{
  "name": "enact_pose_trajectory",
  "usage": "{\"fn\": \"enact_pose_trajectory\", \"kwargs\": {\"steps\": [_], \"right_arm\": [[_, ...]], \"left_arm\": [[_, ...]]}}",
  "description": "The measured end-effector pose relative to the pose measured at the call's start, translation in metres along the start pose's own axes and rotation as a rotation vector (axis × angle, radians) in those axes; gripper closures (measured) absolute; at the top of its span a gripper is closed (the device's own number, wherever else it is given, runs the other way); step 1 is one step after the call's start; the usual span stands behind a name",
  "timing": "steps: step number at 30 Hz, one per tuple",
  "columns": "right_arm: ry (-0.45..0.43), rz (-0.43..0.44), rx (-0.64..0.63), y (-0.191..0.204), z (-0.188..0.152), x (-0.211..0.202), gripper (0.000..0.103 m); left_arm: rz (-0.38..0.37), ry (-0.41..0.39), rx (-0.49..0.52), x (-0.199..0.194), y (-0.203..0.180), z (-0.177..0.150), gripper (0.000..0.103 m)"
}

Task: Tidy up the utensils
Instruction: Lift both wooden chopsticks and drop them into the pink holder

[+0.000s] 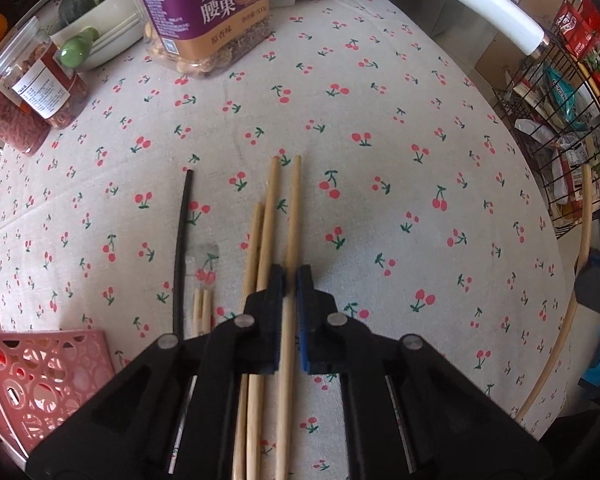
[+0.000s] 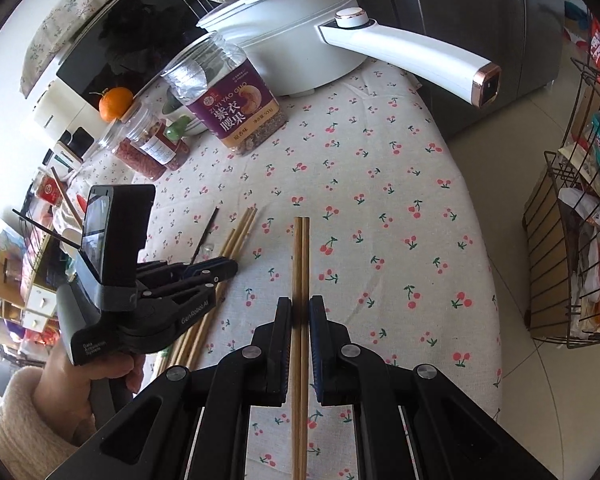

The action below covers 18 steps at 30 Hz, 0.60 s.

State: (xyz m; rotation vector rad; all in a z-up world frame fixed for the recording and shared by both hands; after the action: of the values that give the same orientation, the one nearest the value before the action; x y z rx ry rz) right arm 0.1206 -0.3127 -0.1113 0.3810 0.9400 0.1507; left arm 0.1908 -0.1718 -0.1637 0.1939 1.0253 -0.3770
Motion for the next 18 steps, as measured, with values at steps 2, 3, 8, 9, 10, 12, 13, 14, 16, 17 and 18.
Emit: {"fn": "enact_pose_trajectory", "kwargs": {"steps": [2,3,8,9,10,12,13,14,16,17,18], "right_arm": [[-0.023,0.015,-0.020,0.012,0.001,-0.007,0.094],[-0.035,0.020,-0.035,0.019,0.001,-0.011,0.094],[-0.102,0.042,-0.109,0.052,-0.004,-0.034,0.094],[-0.120,0.045,-0.124,0.059,-0.005,-0.039,0.094],[-0.139,0.049,-0.143,0.066,-0.006,-0.045,0.094],[-0.170,0.073,-0.169,0.080,-0.008,-0.056,0.094],[-0.177,0.090,-0.175,0.086,-0.010,-0.061,0.094],[-0.185,0.104,-0.183,0.092,-0.012,-0.064,0.094],[-0.210,0.118,-0.214,0.106,-0.015,-0.072,0.094],[-0.224,0.124,-0.229,0.112,-0.016,-0.076,0.094],[-0.238,0.132,-0.241,0.119,-0.017,-0.079,0.094]], "left_arm": [[-0.022,-0.048,-0.013,-0.015,0.003,-0.005,0.096],[-0.031,-0.071,-0.022,-0.024,0.007,-0.007,0.096],[-0.071,-0.203,-0.060,-0.081,0.023,-0.019,0.096],[-0.077,-0.232,-0.068,-0.094,0.026,-0.021,0.096],[-0.084,-0.260,-0.076,-0.106,0.032,-0.025,0.096],[-0.101,-0.307,-0.094,-0.129,0.041,-0.031,0.096],[-0.106,-0.325,-0.096,-0.138,0.044,-0.035,0.096],[-0.106,-0.346,-0.096,-0.146,0.046,-0.038,0.096],[-0.101,-0.397,-0.090,-0.164,0.049,-0.046,0.096],[-0.100,-0.425,-0.090,-0.173,0.051,-0.050,0.096],[-0.099,-0.456,-0.092,-0.181,0.053,-0.052,0.096]]}}
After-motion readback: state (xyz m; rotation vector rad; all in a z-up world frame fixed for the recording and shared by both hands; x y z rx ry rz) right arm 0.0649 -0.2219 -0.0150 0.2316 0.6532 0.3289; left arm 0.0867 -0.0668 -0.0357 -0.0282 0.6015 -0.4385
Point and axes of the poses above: each gripper's, at about its wrist camera, not at the fingertips, and x roughly the way its jaws point, y to its left, z to its top, the point moved 1 cm from there along x, roughly the way its jaws point, and after that the axes turned 13 degrees about -y, right-handed, at the moved point
